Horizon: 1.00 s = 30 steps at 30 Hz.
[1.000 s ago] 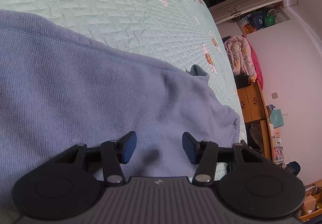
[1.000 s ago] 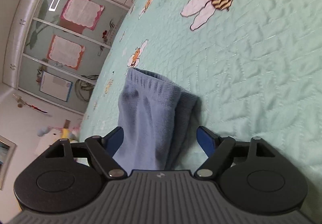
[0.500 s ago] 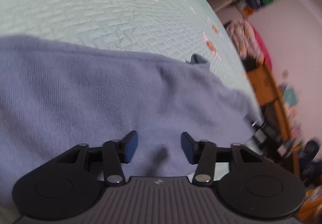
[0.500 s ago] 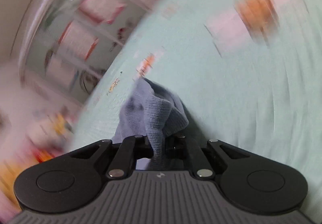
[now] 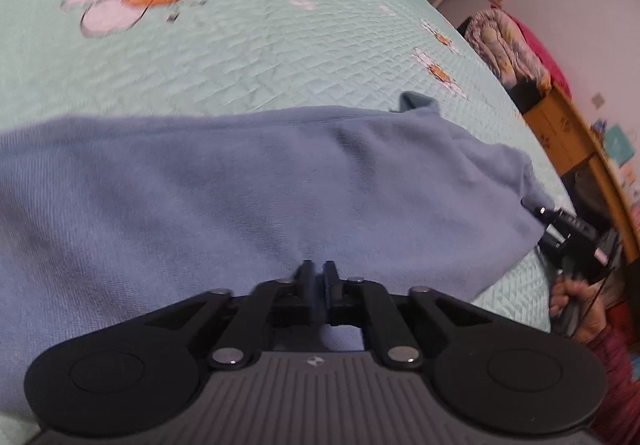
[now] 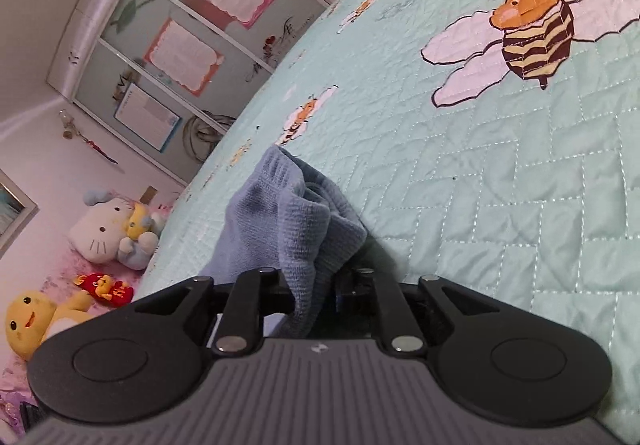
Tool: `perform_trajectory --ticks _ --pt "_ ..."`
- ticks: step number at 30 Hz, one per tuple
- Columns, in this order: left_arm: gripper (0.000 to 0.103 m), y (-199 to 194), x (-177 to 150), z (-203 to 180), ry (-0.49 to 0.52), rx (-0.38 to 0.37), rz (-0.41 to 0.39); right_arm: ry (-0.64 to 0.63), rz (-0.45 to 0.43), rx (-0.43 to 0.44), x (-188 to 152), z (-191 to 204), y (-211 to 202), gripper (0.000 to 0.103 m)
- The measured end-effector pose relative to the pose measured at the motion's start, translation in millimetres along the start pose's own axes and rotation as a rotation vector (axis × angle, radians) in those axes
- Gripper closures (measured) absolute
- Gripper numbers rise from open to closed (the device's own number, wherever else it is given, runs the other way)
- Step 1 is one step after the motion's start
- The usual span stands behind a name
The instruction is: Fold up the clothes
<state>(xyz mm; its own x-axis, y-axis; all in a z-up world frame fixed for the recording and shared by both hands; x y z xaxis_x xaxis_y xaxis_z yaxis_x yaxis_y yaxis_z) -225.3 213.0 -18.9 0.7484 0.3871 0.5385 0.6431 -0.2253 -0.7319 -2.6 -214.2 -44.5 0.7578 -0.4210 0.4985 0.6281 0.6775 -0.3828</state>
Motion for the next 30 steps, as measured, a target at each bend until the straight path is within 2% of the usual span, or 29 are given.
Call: perform_trajectory --ticks 2,4,7,10,12,15,17,18,20,21,23,24,25,26,28,30 --pt "0.069 -6.3 1.9 -14.5 0.056 0.012 -0.021 0.021 -0.016 0.01 1.2 3.2 -6.8 0.072" --pt "0.069 -10.0 4.0 -31.6 0.107 -0.003 -0.037 0.061 -0.054 0.029 0.8 2.3 -21.1 0.058" --pt "0.069 -5.9 11.0 -62.3 0.143 -0.095 -0.04 0.081 -0.169 -0.013 6.5 3.0 -50.7 0.055" --pt "0.065 14.4 17.9 -90.7 0.197 -0.157 -0.02 -0.021 -0.318 -0.035 20.9 29.1 -75.7 0.055" --pt "0.065 35.9 18.4 -102.6 0.233 -0.167 0.018 -0.086 -0.301 0.037 28.5 55.4 -65.7 0.055" --pt "0.066 59.1 13.6 -100.4 0.242 -0.15 0.059 -0.066 -0.191 0.182 31.1 77.8 -26.3 0.056" --pt "0.065 66.6 9.6 -92.4 0.224 -0.146 0.07 -0.048 -0.12 0.228 26.8 79.9 3.0 0.056" --pt "0.066 70.3 7.6 -88.4 0.215 -0.143 0.076 -0.044 -0.087 0.206 22.9 73.6 18.5 0.059" --pt "0.066 72.2 6.5 -83.5 0.193 -0.154 0.08 -0.01 -0.045 0.048 11.6 43.2 44.2 0.072" --pt "0.067 72.0 6.5 -81.6 0.181 -0.162 0.081 -0.035 -0.041 -0.004 5.1 32.5 51.3 0.103" --pt "0.067 72.5 8.6 -80.9 0.161 -0.168 0.09 -0.108 -0.057 -0.057 -2.8 31.0 54.8 0.103" --pt "0.068 70.9 10.5 -82.4 0.153 -0.169 0.094 -0.144 -0.059 -0.081 -4.0 37.9 54.8 0.101" --pt "0.069 67.5 12.7 -85.7 0.145 -0.172 0.093 -0.179 -0.074 -0.09 -5.5 46.3 52.9 0.094" --pt "0.07 64.2 14.9 -89.1 0.137 -0.175 0.093 -0.216 -0.108 -0.075 -7.7 56.0 45.5 0.09" --pt "0.07 58.3 21.0 -98.0 0.12 -0.19 0.088 -0.244 -0.202 -0.004 -17.5 70.1 19.2 0.069" --pt "0.07 55.1 33.2 -114.7 0.102 -0.235 0.069 -0.217 -0.298 0.014 -28.3 68.1 -11.0 0.061"
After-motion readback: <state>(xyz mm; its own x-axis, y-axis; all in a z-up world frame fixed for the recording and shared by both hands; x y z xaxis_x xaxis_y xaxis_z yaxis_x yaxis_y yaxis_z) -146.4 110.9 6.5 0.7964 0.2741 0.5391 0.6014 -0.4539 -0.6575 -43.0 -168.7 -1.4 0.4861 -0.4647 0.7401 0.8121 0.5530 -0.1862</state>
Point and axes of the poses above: each gripper's, at about its wrist camera, not at the fingertips, and y roughly the way its jaws point, z to its left, x to its top, the point moved 7 cm from there along y, roughly the way its jaws point, and after that the axes turned 2 degrees about y, right-handed, at the moved point
